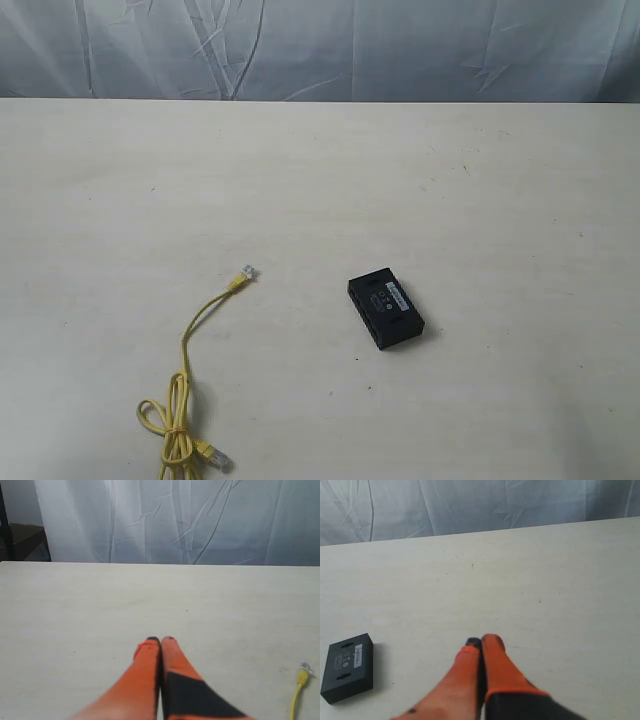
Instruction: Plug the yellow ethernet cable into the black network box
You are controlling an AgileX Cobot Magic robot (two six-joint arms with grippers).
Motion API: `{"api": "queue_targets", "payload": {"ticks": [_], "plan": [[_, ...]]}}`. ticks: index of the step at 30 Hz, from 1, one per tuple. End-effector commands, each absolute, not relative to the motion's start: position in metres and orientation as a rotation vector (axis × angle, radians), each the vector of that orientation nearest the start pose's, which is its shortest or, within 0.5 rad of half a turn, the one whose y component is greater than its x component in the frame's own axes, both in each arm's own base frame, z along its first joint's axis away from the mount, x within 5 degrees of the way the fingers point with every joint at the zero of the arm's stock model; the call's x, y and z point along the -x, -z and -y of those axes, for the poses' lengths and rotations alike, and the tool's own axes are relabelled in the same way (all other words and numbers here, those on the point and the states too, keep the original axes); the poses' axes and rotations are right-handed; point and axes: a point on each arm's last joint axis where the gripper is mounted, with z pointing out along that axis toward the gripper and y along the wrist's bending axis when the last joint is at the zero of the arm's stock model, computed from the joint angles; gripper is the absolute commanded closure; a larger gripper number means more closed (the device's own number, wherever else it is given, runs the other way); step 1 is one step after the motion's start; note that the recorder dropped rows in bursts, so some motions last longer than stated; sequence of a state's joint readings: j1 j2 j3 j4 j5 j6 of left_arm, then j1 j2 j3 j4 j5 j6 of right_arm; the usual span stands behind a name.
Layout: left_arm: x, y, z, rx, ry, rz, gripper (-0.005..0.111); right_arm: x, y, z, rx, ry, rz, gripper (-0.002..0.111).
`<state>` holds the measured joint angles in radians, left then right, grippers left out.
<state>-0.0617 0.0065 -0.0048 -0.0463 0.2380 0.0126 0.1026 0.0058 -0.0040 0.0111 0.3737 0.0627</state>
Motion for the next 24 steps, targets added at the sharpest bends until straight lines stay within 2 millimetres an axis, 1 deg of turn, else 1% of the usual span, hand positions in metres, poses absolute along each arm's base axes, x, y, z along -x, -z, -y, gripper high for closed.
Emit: {"api": "queue_targets", "payload": {"ticks": [1, 13, 16, 24], "plan": [[-0.055, -0.193, 0.004, -0.033, 0.075, -1.711, 0.107, -0.053, -0.180, -0.006, 0.035, -0.124, -1.851, 0.108], [-0.056, -0.194, 0.003, -0.073, 0.021, -1.698, 0.107, -0.053, -0.181, -0.006, 0.034, -0.124, -1.848, 0.108], [-0.056, -0.198, 0.003, -0.071, 0.023, -1.645, 0.107, -0.053, -0.181, -0.006, 0.034, -0.124, -1.848, 0.108], [-0.056, -0.218, 0.003, -0.037, 0.057, -1.429, 0.107, -0.053, -0.181, -0.006, 0.034, -0.124, -1.848, 0.108]]}}
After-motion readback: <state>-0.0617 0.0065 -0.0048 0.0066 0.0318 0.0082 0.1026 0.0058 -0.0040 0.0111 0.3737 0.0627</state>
